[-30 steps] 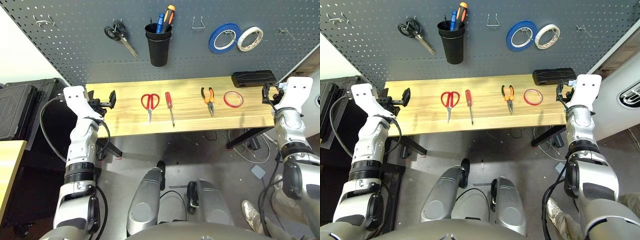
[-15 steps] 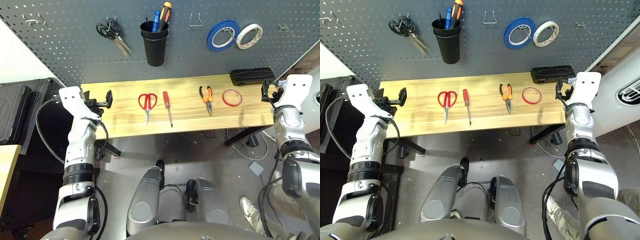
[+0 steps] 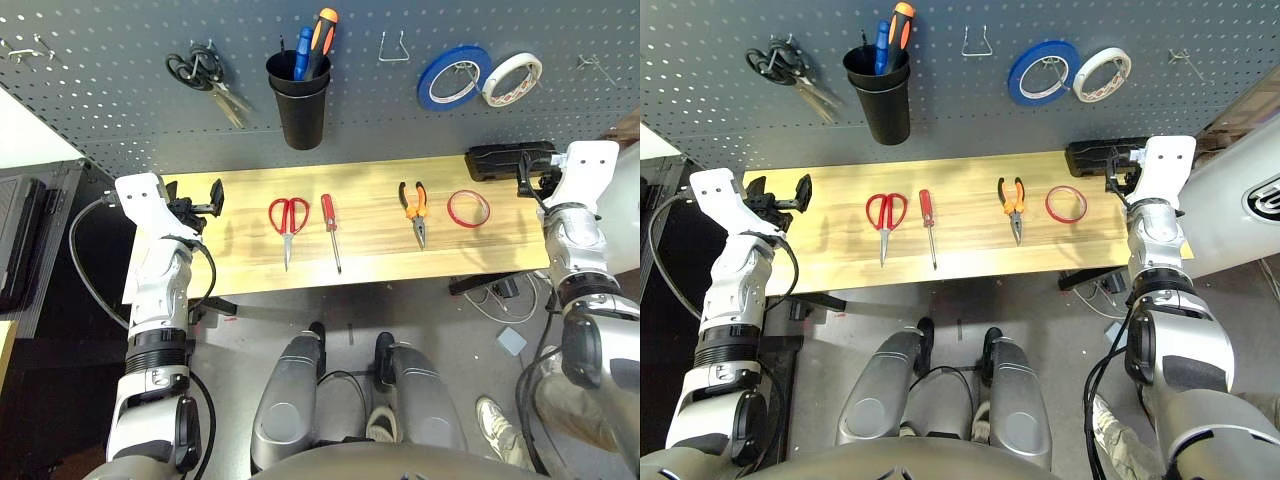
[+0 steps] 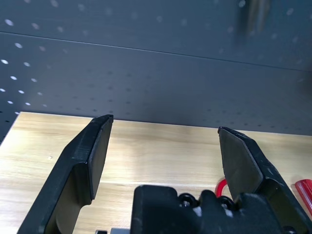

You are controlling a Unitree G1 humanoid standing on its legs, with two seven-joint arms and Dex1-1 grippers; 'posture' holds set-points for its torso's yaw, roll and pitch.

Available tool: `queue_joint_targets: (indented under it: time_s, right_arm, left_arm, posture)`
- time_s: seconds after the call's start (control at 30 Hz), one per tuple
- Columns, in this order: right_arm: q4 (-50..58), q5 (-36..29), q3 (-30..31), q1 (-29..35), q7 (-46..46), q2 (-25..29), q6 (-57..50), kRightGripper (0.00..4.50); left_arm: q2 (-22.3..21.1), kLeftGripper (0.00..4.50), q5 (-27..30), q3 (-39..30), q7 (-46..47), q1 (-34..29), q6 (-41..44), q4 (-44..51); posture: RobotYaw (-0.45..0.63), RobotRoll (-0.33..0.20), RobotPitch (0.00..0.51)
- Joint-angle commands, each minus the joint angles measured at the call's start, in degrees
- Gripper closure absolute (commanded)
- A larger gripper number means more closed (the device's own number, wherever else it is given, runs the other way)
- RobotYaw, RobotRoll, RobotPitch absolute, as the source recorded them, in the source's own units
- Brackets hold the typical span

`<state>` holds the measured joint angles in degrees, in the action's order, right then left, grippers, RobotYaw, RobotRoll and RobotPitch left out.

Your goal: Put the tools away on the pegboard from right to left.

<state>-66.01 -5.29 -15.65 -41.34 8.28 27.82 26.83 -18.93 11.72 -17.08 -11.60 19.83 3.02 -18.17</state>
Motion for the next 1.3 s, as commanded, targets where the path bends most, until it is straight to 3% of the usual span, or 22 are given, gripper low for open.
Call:
queue_joint_targets:
  time_s: [0.03, 0.17, 0.63, 0.8, 1.07, 1.3]
  right_arm:
    - [-1.93, 1.47, 1.39, 1.26, 2.53, 1.17, -0.22, 0.0]
    - [-2.45, 3.62, 3.91, 0.83, 6.48, 2.34, -0.18, 0.0]
    - [-3.68, 2.41, 2.79, 0.03, 8.73, 2.93, -3.82, 0.0]
    - [-4.28, 2.74, 3.34, -0.73, 11.58, 3.98, -8.17, 0.0]
    - [-5.64, 7.03, 8.5, -2.35, 19.96, 5.07, -14.19, 0.0]
    - [-7.37, 10.2, 12.1, -5.54, 22.37, 4.01, -16.72, 0.0]
  left_arm:
    - [-0.01, 0.01, 0.35, -0.03, -0.12, -1.66, 0.87, 1.03]
    - [-0.26, 0.01, 0.34, 0.14, -0.55, -2.04, 0.88, 1.38]
    - [-0.57, 0.01, 0.5, 0.93, -1.76, -3.59, 2.56, 3.64]
    - [-1.65, 0.01, 0.66, 3.71, -6.88, -5.78, 5.18, 7.19]
    - [-6.33, 0.01, 1.32, 13.91, -19.92, -9.46, 14.67, 18.58]
    - [-8.02, 0.01, 1.4, 15.97, -21.66, -8.69, 19.8, 23.23]
  posture:
    - [0.24, 0.0, 0.227]
    - [0.25, 0.0, 0.224]
    - [0.25, 0.0, 0.234]
    - [0.25, 0.0, 0.243]
    - [0.25, 0.0, 0.265]
    - [0.27, 0.0, 0.296]
